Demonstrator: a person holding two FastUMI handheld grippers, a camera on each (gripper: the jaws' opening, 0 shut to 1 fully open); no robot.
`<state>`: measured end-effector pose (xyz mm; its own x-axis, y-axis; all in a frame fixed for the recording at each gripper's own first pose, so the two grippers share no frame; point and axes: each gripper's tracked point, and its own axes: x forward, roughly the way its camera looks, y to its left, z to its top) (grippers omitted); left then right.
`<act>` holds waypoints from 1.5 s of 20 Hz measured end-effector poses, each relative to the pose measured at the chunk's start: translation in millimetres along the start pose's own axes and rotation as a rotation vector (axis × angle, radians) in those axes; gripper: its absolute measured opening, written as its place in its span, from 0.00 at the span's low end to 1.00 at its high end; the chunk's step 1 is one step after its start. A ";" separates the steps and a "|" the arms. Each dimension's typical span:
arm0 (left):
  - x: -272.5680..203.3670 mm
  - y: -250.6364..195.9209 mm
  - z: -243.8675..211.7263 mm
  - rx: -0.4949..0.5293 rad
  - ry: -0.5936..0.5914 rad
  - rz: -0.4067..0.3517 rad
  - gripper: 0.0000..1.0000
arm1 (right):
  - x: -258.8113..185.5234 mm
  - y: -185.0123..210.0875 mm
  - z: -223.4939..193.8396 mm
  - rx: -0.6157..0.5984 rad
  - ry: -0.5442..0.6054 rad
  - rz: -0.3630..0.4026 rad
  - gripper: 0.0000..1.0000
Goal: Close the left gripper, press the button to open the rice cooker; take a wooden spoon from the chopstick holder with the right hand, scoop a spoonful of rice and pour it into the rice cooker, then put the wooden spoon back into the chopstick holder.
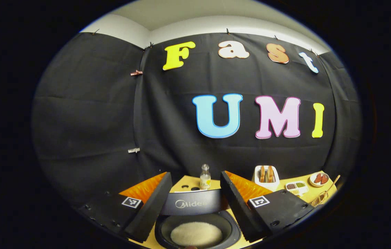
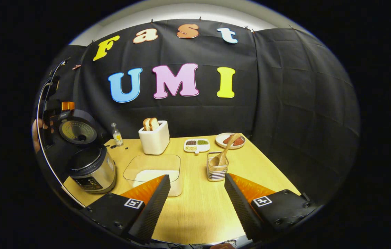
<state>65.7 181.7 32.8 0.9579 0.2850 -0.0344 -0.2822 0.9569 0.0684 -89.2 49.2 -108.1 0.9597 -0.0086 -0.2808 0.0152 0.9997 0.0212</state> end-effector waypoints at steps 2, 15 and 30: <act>-18.6 -3.1 -25.8 -0.016 0.058 -0.001 0.98 | 2.9 4.3 -6.0 0.008 0.009 0.020 0.99; -44.6 -20.7 -171.4 0.024 0.350 -0.026 0.99 | 3.4 -14.7 -35.6 0.042 0.077 0.006 0.99; -53.1 -23.1 -137.2 0.052 0.160 -0.101 0.94 | 6.8 -23.7 3.7 -0.026 -0.037 -0.048 0.98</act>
<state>14.2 152.2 -103.8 0.9596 0.1964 -0.2017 -0.1775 0.9782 0.1080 -82.0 25.4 -106.9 0.9677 -0.0574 -0.2453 0.0551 0.9984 -0.0163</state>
